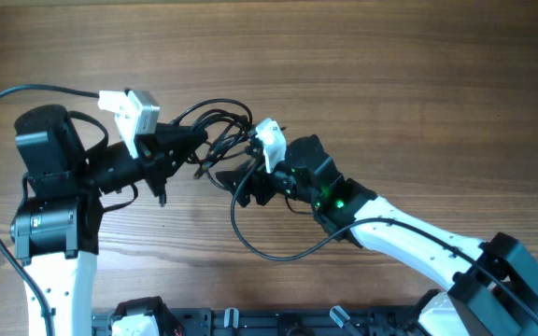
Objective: Untangle cables
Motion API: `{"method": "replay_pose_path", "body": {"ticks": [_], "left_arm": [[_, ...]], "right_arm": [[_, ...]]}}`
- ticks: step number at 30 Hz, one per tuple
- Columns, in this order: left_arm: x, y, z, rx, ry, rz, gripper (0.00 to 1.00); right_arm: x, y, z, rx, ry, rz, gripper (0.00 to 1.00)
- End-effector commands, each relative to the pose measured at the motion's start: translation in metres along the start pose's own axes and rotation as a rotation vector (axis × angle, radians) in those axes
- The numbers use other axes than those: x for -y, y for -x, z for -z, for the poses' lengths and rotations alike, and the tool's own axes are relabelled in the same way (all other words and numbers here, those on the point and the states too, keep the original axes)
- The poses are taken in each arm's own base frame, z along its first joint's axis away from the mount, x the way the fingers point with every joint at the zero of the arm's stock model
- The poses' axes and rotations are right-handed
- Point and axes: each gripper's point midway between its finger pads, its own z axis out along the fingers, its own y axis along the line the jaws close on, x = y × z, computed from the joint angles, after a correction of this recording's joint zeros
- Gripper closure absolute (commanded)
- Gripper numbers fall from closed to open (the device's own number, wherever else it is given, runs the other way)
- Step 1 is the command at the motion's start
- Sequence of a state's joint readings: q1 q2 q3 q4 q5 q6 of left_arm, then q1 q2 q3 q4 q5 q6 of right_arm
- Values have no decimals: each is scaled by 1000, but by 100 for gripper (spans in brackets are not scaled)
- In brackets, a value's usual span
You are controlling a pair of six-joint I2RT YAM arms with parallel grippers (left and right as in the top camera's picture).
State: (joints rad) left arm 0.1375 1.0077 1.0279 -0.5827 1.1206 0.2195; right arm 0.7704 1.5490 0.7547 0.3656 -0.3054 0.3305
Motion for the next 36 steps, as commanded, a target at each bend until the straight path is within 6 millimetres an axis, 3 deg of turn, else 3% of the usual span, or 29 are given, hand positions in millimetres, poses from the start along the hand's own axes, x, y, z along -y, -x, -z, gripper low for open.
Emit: {"method": "replay_pose_path", "body": {"ticks": [1, 6, 11, 16, 23, 26, 30, 33, 36], "left_arm": [[-19, 8, 4, 3, 146, 39, 96], [-65, 1, 18, 12, 430, 223, 96], [-65, -3, 18, -1, 431, 243, 96], [-50, -6, 12, -14, 341, 262, 96], [-21, -10, 1, -41, 187, 282, 96], [-13, -11, -5, -55, 154, 273, 96], [12, -4, -12, -48, 18, 239, 96], [14, -1, -11, -40, 9, 228, 96], [13, 3, -11, -27, 8, 207, 96]], "right_arm": [[6, -5, -2, -9, -24, 8, 9], [5, -1, -2, 8, -18, 12, 9], [8, 18, -1, 90, -44, -47, 12], [18, 45, 4, 219, -113, -90, 11], [35, 58, 10, 291, -217, -85, 0], [41, 56, 11, 290, -248, -88, 0], [73, 38, 15, 250, -422, -114, 0], [100, 18, 26, 228, -575, -231, 0], [112, 1, 32, 183, -648, -265, 0]]}}
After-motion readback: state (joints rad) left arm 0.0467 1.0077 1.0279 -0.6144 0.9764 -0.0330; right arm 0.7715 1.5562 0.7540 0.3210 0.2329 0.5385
